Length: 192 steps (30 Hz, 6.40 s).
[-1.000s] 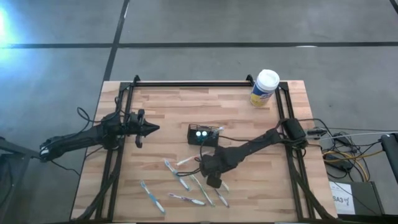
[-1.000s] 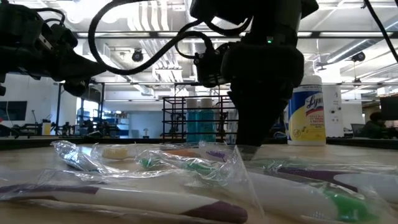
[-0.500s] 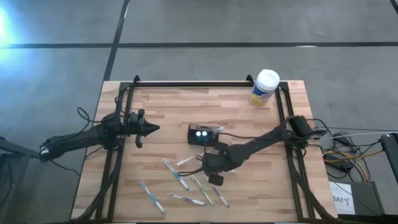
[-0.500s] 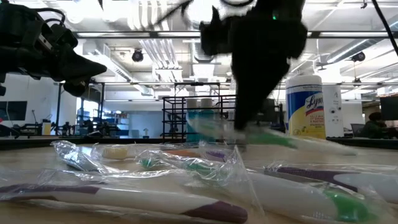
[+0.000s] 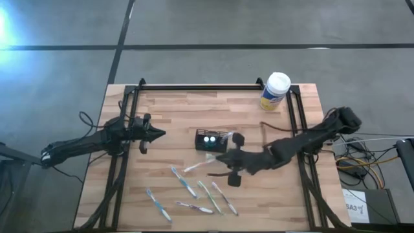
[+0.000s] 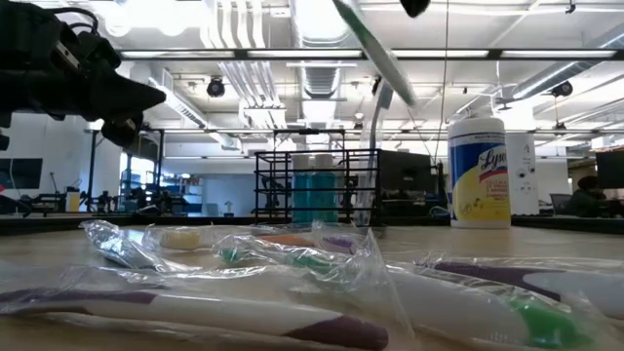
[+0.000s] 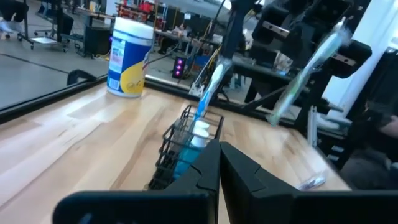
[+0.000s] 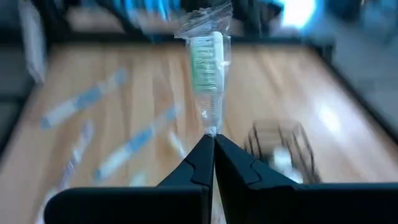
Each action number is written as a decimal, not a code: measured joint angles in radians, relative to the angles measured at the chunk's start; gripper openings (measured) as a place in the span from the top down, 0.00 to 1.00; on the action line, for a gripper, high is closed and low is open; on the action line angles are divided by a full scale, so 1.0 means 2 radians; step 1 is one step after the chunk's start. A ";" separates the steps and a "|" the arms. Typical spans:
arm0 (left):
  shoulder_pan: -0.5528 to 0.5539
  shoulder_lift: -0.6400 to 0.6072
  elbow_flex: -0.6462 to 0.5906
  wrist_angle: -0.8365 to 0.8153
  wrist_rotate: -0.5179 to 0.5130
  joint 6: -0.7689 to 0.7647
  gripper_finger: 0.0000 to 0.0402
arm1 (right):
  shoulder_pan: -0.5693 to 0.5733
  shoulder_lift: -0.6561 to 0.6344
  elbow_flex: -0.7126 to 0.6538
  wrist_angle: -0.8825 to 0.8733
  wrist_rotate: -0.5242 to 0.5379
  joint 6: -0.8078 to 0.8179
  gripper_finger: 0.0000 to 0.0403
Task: Pick & Place toothbrushing station
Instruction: Put the right green toothbrush into the black mesh organizer, then put the right violet toothbrush into the black mesh organizer
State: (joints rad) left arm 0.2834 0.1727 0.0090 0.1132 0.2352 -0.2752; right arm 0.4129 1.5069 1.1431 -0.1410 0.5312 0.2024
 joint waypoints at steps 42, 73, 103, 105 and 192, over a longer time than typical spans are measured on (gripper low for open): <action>-0.109 0.416 0.265 0.175 -0.037 0.120 0.45 | -0.121 0.030 -0.075 0.349 -0.069 -0.155 0.98; -0.121 0.532 0.328 0.237 0.008 0.113 0.94 | -0.120 0.031 -0.080 0.345 -0.072 -0.158 0.98; -0.034 0.468 0.231 0.237 0.011 0.161 0.93 | -0.086 -0.079 -0.235 0.327 -0.069 -0.091 0.83; -0.031 0.486 0.232 0.255 0.011 0.160 0.93 | -0.076 -0.089 -0.261 0.350 -0.070 -0.085 0.85; -0.024 0.091 0.118 -0.028 0.046 0.104 0.97 | -0.043 -0.098 -0.365 0.468 -0.070 -0.066 0.88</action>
State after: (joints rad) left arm 0.2362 0.3557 0.2451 0.0564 0.3264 -0.0668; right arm 0.3271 1.3106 0.4129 0.7954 0.3907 0.0701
